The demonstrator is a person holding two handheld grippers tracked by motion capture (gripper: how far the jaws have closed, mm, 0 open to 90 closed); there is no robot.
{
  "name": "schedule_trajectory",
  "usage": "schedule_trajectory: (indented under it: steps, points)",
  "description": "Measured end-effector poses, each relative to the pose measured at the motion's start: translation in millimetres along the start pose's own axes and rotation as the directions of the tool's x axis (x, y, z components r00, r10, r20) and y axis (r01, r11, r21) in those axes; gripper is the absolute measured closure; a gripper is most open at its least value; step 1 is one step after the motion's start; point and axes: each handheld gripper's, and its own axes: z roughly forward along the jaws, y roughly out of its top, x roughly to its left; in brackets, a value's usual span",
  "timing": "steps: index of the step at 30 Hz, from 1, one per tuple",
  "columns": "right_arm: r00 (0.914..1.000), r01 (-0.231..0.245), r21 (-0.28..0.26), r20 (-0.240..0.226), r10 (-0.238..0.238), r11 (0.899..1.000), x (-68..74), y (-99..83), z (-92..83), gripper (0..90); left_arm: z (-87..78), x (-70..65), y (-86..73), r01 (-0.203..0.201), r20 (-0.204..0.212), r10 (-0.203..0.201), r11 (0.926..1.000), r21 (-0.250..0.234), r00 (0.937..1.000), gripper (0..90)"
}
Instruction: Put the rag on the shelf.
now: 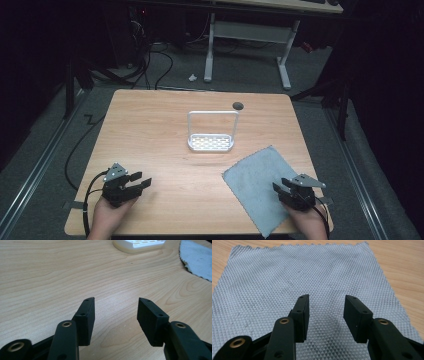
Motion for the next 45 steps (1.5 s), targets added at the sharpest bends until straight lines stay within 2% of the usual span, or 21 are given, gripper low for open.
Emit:
schedule_trajectory:
  steps: [2, 7, 11, 15, 18, 20, 22, 23, 25, 27, 29, 30, 31, 33, 34, 35, 36, 37, 38, 42, 45]
  points:
    - [1.0000, 0.005, -0.003, -0.003, -0.005, 1.000, -1.9, 0.3, -0.4, 56.9, 1.6, -2.8, 0.7, -0.016, -0.024, 0.016, 0.9999, 0.006, 0.9996, 47.3]
    - [1.0000, 0.003, -0.009, -0.002, -0.003, 1.000, -1.9, -0.3, -2.5, 56.0, -0.5, -4.4, -0.3, -0.016, -0.016, 0.015, 0.9998, -0.015, 0.9997, 45.8]
    - [0.9996, 0.021, -0.026, -0.019, -0.022, 0.999, 3.2, 1.0, -6.4, 55.9, -4.7, 0.9, -1.6, 0.038, -0.004, -0.039, 0.9981, -0.048, 0.9992, 47.9]
    - [0.9975, 0.048, -0.033, -0.050, -0.049, 0.998, 10.9, 2.1, -8.2, 58.4, -6.3, 2.4, -0.5, 0.050, 0.008, -0.050, 0.9972, -0.056, 0.9987, 48.5]
    - [0.9932, 0.084, -0.032, -0.079, -0.086, 0.996, 22.4, 2.7, -8.7, 61.9, -6.0, -3.5, 4.5, 0.030, 0.016, -0.030, 0.9983, -0.050, 0.9994, 48.6]
    - [0.9923, 0.085, -0.032, -0.088, -0.087, 0.996, 24.6, 2.7, -9.3, 62.5, -5.7, -5.3, 5.1, 0.020, 0.018, -0.019, 0.9987, -0.047, 0.9997, 49.5]
    - [0.9869, 0.096, -0.028, -0.128, -0.099, 0.995, 30.3, 2.5, -8.8, 64.1, -4.4, -8.3, 5.4, 0.004, 0.017, -0.003, 0.9993, -0.036, 0.9998, 50.7]
    - [0.9849, 0.106, -0.024, -0.135, -0.108, 0.994, 33.2, 2.5, -8.1, 66.2, -3.1, -9.8, 5.5, 0.010, 0.031, -0.009, 0.9996, -0.027, 0.9995, 50.7]
    - [0.9795, 0.133, -0.012, -0.151, -0.133, 0.991, 38.9, 2.8, -6.1, 70.6, -3.1, -11.3, 5.8, 0.005, 0.031, -0.004, 0.9997, -0.024, 0.9995, 49.6]
    - [0.9775, 0.140, -0.007, -0.158, -0.140, 0.990, 41.3, 2.8, -4.7, 73.7, -3.9, -15.5, 6.7, -0.021, 0.026, 0.021, 0.9994, -0.028, 0.9994, 50.5]
    - [0.9695, 0.173, 0.015, -0.179, -0.167, 0.985, 46.4, 1.5, -1.6, 85.9, -6.2, -20.4, 7.6, -0.046, 0.028, 0.047, 0.9979, -0.046, 0.9985, 54.5]
    - [0.9659, 0.192, 0.019, -0.181, -0.185, 0.981, 47.4, 0.8, -0.9, 90.0, -6.0, -20.8, 8.1, -0.040, 0.049, 0.042, 0.9984, -0.041, 0.9980, 54.7]
    - [0.9659, 0.192, 0.019, -0.181, -0.185, 0.981, 47.4, 0.8, -0.9, 90.0, -6.0, -20.8, 8.1, -0.040, 0.049, 0.042, 0.9984, -0.041, 0.9980, 55.9]
    - [0.9616, 0.202, 0.036, -0.197, -0.191, 0.979, 48.3, 0.6, -1.3, 90.0, -4.9, -20.5, 8.4, -0.023, 0.080, 0.024, 0.9994, -0.025, 0.9965, 56.9]
    - [0.9573, 0.206, 0.042, -0.216, -0.192, 0.978, 49.1, 1.0, -1.8, 90.0, -4.0, -21.0, 7.3, -0.022, 0.083, 0.025, 0.9993, -0.031, 0.9962, 56.4]
    - [0.9573, 0.206, 0.042, -0.216, -0.192, 0.978, 49.1, 1.0, -1.8, 90.0, -4.0, -21.0, 7.3, -0.022, 0.083, 0.025, 0.9993, -0.031, 0.9962, 56.5]
    - [0.9513, 0.218, 0.049, -0.233, -0.201, 0.975, 51.4, 1.3, -0.5, 90.0, -4.0, -20.8, 7.3, -0.026, 0.079, 0.028, 0.9991, -0.035, 0.9965, 56.5]
    - [0.9513, 0.218, 0.049, -0.233, -0.201, 0.975, 51.4, 1.3, -0.5, 90.0, -4.0, -20.8, 7.3, -0.026, 0.079, 0.028, 0.9991, -0.035, 0.9965, 56.2]
    - [0.9462, 0.238, 0.073, -0.242, -0.214, 0.969, 56.1, 0.8, 3.5, 90.0, -4.3, -20.8, 7.6, -0.026, 0.077, 0.029, 0.9988, -0.041, 0.9966, 55.0]
    - [0.9424, 0.238, 0.063, -0.256, -0.215, 0.969, 64.3, 4.0, 9.7, 90.0, -7.2, -19.3, 8.3, -0.006, 0.065, 0.010, 0.9984, -0.057, 0.9978, 54.4]
    - [0.9252, 0.273, 0.045, -0.286, -0.250, 0.961, 85.5, 14.9, 22.8, 90.0, -8.3, -19.1, 5.7, -0.012, 0.057, 0.016, 0.9982, -0.059, 0.9983, 53.7]
